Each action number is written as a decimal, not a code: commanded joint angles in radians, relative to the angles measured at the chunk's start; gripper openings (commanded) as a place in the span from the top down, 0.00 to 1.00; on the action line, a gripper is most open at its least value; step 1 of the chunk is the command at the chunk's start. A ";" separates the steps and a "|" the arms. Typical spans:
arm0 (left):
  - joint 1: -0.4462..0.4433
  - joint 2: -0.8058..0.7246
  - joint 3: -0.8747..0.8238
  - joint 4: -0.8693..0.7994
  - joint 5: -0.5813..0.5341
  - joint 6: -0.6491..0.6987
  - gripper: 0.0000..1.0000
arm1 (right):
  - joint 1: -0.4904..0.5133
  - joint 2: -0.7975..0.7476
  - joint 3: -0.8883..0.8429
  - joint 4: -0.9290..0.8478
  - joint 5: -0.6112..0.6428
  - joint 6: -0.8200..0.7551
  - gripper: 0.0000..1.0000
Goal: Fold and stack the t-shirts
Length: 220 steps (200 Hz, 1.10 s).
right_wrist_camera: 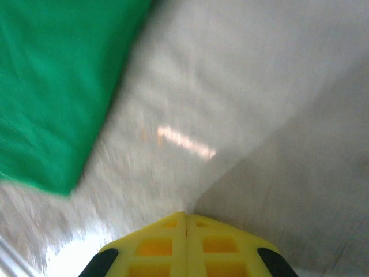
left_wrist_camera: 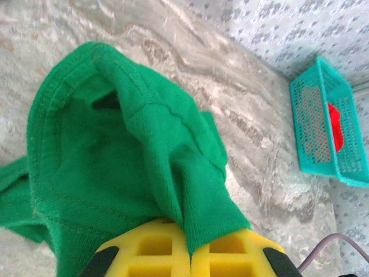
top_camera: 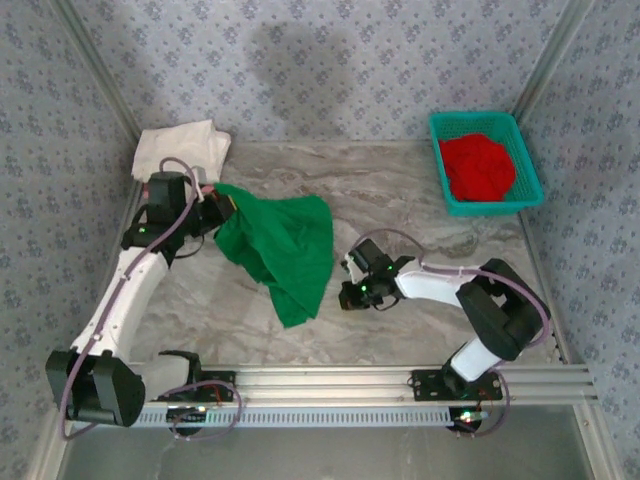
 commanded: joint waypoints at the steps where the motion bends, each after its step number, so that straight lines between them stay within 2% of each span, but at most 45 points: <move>1: 0.008 0.020 0.073 0.049 0.042 -0.004 1.00 | -0.056 -0.025 0.072 0.220 0.014 -0.049 0.78; 6: 0.008 0.024 0.075 0.055 0.043 -0.004 1.00 | -0.044 -0.029 0.075 0.209 0.012 -0.075 0.77; 25: 0.008 0.028 0.076 0.065 0.041 0.002 1.00 | 0.001 -0.008 0.081 0.173 -0.022 -0.126 0.62; 57: 0.008 0.020 0.044 0.076 0.036 -0.006 1.00 | 0.073 0.025 0.074 0.250 -0.134 -0.071 0.47; 78: 0.008 0.013 0.029 0.098 0.039 -0.020 1.00 | 0.159 0.046 0.106 0.236 -0.055 -0.132 0.33; 103: 0.008 0.013 0.032 0.103 0.044 -0.021 1.00 | 0.196 0.129 0.161 0.169 -0.031 -0.156 0.29; 134: 0.010 0.000 0.041 0.079 0.024 -0.002 1.00 | 0.219 0.135 0.142 0.162 0.045 -0.136 0.26; 144: 0.010 -0.008 0.038 0.082 0.018 -0.001 1.00 | 0.219 0.138 0.138 0.160 0.069 -0.130 0.29; 152: 0.010 -0.013 0.035 0.086 0.013 -0.003 1.00 | 0.219 0.146 0.141 0.152 0.094 -0.126 0.36; 175: 0.011 -0.019 0.033 0.096 0.011 -0.012 1.00 | 0.218 0.139 0.154 0.111 0.193 -0.118 0.81; 179: 0.011 -0.021 0.033 0.096 0.011 -0.014 1.00 | 0.213 0.128 0.152 0.110 0.210 -0.115 0.91; 185: 0.011 -0.024 0.036 0.098 0.010 -0.014 1.00 | 0.204 0.109 0.148 0.108 0.232 -0.114 1.00; 220: 0.014 -0.029 0.079 0.124 -0.012 -0.002 1.00 | 0.077 -0.025 0.236 -0.027 0.308 -0.201 1.00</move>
